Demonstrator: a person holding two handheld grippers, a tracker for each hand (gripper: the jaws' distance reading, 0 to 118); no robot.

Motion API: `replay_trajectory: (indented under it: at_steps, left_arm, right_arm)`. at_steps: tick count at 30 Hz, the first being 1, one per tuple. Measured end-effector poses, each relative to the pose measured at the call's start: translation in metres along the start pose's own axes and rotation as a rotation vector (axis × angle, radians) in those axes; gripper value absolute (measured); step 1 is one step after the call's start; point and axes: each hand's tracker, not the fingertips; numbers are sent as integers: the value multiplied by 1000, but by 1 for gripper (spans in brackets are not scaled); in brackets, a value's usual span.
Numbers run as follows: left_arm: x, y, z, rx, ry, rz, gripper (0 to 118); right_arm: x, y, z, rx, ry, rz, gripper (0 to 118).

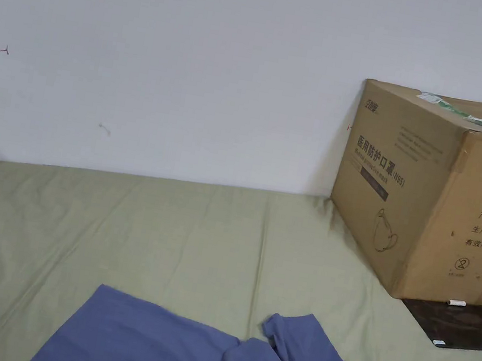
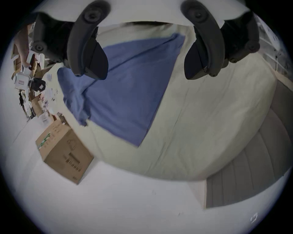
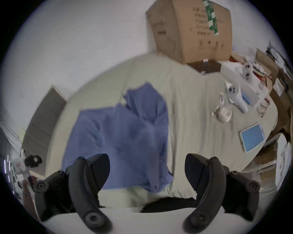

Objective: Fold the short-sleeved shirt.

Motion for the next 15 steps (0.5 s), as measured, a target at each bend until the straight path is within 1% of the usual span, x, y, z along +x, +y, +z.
replay_trajectory:
  at_steps: [3,4,5,6,7,8,9,10,11,15]
  left_arm:
    - [34,11,7,102,-16,-50,102]
    - [44,14,8,120,-39,-65,100]
    - [53,16,7,135,-61,-81,92]
    - [62,20,4,132,-99,-96,73]
    - [70,25,-4,112,-106,-97,28]
    - [77,29,-12,102,-77,-96,0]
    - [79,37,-23,78,-78,-95,1]
    - [80,44,-35,53,-109,-97,1]
    - [80,53,-49,40,-135,-95,1]
    - [65,110,-126,-19,-85,-117,1]
  right_arm:
    - [-12,1,27,164,43,7,98]
    - [-14,1,34,225,62,-9,92]
    - [-16,2,37,232,92,6,80]
    - [-19,5,37,231,124,17,60]
    - [-21,8,35,217,139,25,19]
    - [-21,8,35,231,133,23,2]
    - [-21,10,32,239,154,23,2]
    - [-21,14,27,229,179,24,0]
    - [-21,18,21,219,177,19,0]
    - [-17,32,-6,166,195,-22,0]
